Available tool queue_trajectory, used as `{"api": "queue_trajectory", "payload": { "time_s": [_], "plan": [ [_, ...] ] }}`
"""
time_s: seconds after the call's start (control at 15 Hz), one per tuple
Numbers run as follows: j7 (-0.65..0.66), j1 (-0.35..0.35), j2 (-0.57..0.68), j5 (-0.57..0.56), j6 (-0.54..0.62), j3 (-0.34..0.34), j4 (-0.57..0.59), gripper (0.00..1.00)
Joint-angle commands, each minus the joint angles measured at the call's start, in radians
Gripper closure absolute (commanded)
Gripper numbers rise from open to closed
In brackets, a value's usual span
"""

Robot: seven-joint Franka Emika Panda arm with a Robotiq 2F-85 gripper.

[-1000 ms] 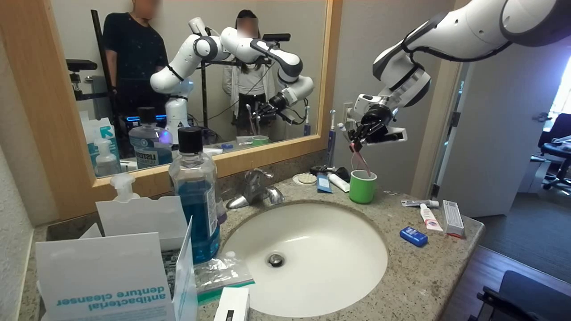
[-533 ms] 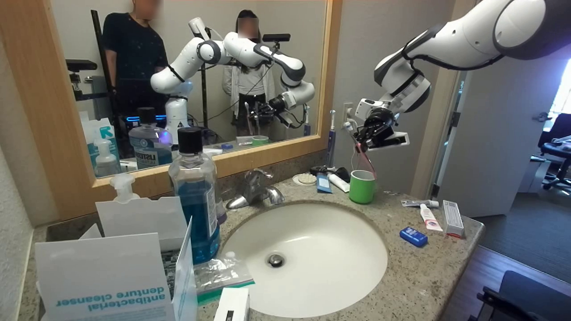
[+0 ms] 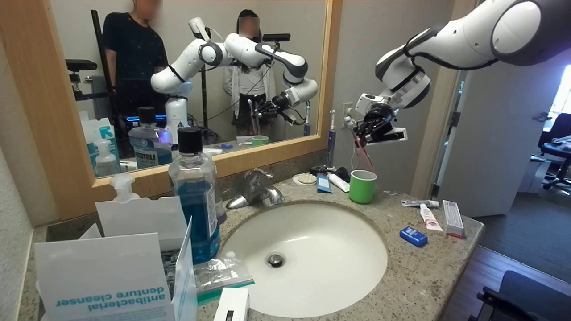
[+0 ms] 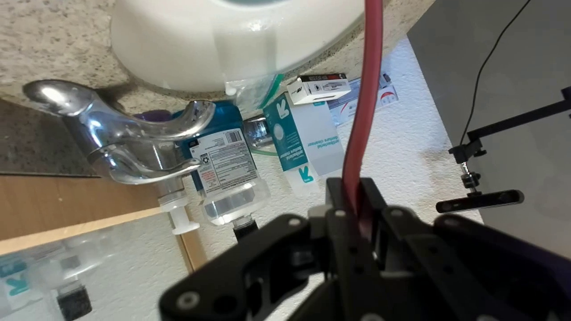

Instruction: Put the toothbrush into the green cup

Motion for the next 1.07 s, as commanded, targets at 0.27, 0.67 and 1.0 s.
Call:
{"api": "queue_trajectory", "payload": {
  "time_s": [0.27,0.67,1.0],
  "plan": [
    [0.056,-0.010,0.047,0.050,0.006,0.023,0.065,0.97],
    [0.063,-0.031,0.101,0.082,0.027,0.024,0.114,0.97],
    [0.102,-0.034,0.122,0.105,0.034,0.015,0.134,0.97]
  ]
}}
